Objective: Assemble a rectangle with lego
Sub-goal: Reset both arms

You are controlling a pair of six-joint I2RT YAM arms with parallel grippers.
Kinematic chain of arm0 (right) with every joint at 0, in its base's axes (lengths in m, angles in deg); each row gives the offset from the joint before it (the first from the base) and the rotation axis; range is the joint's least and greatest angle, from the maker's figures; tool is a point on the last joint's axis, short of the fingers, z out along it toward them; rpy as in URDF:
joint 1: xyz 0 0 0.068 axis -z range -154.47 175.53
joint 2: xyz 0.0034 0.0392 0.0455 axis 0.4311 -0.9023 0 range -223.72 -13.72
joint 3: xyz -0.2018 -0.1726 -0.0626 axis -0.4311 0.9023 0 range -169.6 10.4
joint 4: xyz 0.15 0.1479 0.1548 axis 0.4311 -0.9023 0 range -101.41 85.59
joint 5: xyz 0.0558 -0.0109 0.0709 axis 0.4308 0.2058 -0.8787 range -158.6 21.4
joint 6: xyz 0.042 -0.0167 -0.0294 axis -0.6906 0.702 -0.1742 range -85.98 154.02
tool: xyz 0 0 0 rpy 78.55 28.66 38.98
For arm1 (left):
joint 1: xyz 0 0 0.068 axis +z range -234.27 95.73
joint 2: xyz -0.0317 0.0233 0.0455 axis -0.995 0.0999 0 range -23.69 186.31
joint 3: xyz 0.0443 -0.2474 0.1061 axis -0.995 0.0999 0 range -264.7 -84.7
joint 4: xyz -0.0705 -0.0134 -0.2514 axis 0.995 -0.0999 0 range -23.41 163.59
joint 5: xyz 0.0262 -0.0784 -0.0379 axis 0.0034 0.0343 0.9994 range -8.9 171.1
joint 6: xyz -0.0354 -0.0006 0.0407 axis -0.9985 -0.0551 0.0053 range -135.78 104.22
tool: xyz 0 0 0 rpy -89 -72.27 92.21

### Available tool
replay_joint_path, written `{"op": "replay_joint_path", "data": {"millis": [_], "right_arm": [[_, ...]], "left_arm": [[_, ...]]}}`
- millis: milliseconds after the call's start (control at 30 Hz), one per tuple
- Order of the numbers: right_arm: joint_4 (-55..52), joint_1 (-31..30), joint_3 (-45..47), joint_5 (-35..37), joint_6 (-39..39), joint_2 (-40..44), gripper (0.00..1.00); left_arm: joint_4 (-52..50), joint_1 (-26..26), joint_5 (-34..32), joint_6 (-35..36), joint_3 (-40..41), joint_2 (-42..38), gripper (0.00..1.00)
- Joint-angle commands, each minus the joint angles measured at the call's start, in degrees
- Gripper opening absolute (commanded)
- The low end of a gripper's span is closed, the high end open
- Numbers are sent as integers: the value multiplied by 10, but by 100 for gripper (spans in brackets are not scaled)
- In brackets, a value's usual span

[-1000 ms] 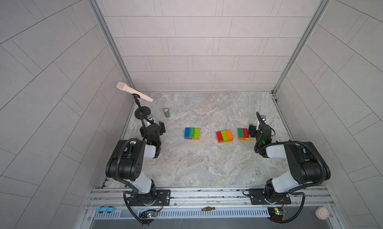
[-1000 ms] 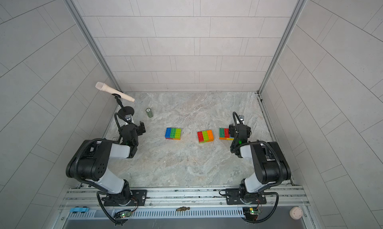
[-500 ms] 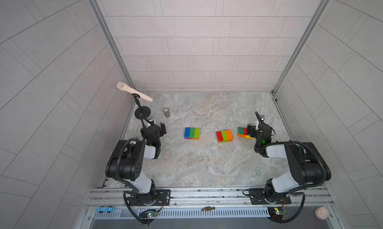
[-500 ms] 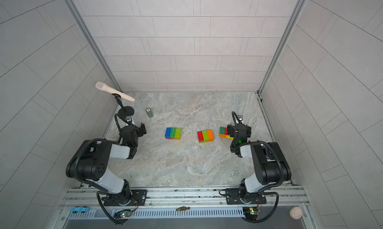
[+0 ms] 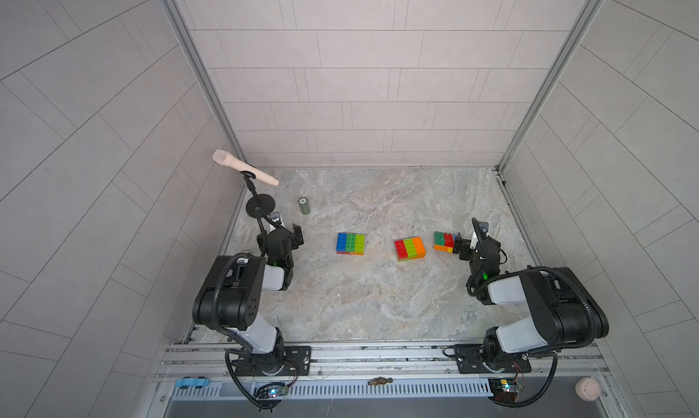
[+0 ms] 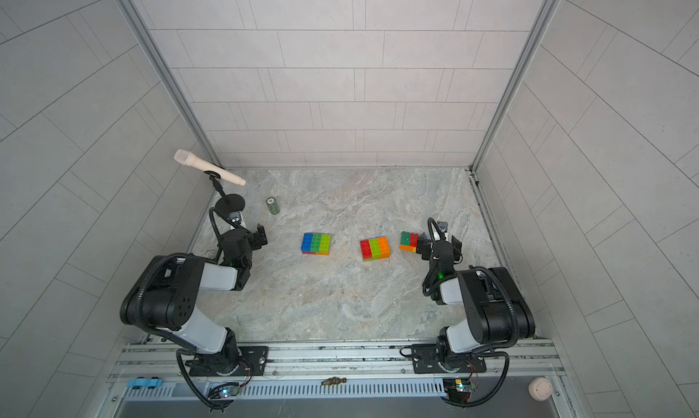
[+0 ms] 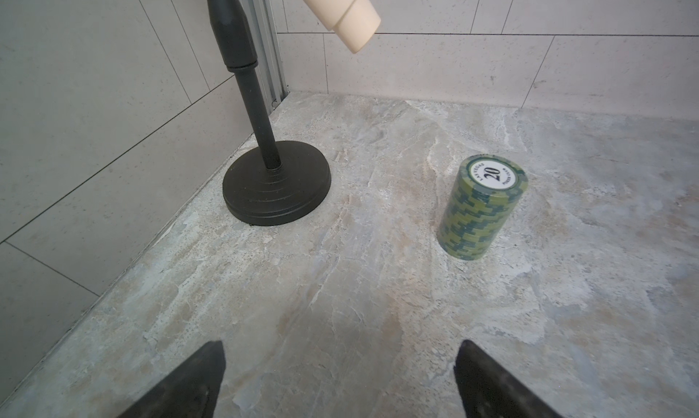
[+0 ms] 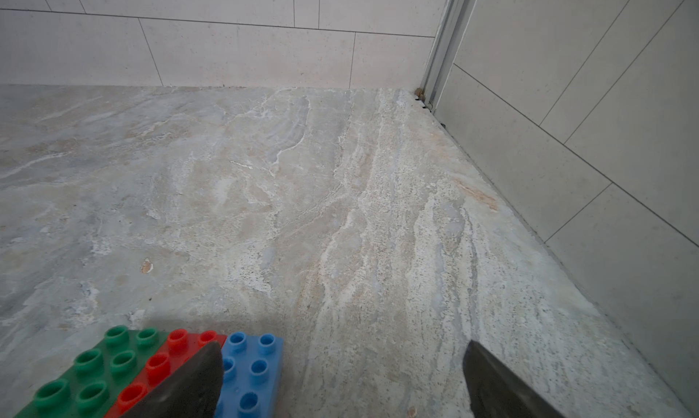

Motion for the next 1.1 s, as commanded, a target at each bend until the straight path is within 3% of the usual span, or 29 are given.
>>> {"op": "replay_joint_path", "data": {"millis": [0,133,400,1067], "right_arm": [[76,-1,25,-11,11,7,100],[109,-1,37,7,4,0,100],[-4,0,-16,83,-32,11,100],[-58,-3,-45,95,-33,8,100]], "left_arm": [[16,1,0,-1,5,-8,100],[18,1,0,-1,6,-10,100],[14,-4,-7,3,3,-9,100],[-3,-15,-20,15,-7,-7,100]]}}
